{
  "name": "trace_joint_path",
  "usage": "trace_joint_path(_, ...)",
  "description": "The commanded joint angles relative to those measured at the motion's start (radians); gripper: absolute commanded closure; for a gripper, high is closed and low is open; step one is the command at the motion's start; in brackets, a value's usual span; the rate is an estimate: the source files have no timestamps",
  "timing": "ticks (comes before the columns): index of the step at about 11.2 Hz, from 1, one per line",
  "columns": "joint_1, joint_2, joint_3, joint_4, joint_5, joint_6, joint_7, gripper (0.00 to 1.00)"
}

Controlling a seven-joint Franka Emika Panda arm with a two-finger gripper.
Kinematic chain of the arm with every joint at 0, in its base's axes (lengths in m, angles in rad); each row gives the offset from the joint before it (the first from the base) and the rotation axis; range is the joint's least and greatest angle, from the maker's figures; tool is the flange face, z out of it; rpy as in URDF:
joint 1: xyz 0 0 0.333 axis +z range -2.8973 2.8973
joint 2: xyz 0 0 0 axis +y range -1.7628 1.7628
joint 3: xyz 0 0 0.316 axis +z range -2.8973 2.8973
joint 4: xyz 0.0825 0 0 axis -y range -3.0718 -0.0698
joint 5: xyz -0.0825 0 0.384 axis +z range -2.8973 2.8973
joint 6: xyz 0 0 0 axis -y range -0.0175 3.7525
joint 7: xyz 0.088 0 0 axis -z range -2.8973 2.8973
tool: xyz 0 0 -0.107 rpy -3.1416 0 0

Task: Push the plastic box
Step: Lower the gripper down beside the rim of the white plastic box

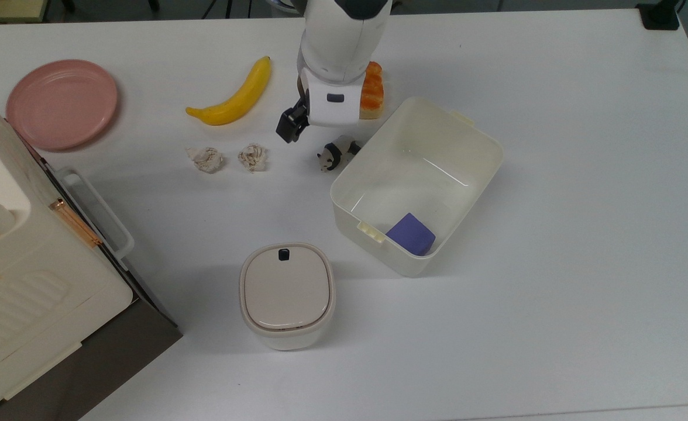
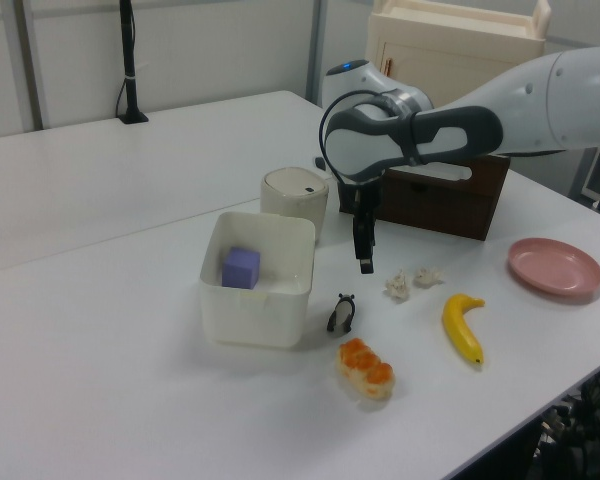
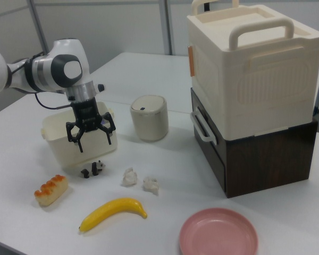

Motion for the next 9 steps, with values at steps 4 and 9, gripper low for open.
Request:
trace_joint_path(4, 0.015, 0.03, -0.006, 0.018, -0.034, 0.111, -0.075, 0.0)
trace_joint_path(9, 0.054, 0.054, 0.005, 0.02, -0.033, 0.162, -0.064, 0.0)
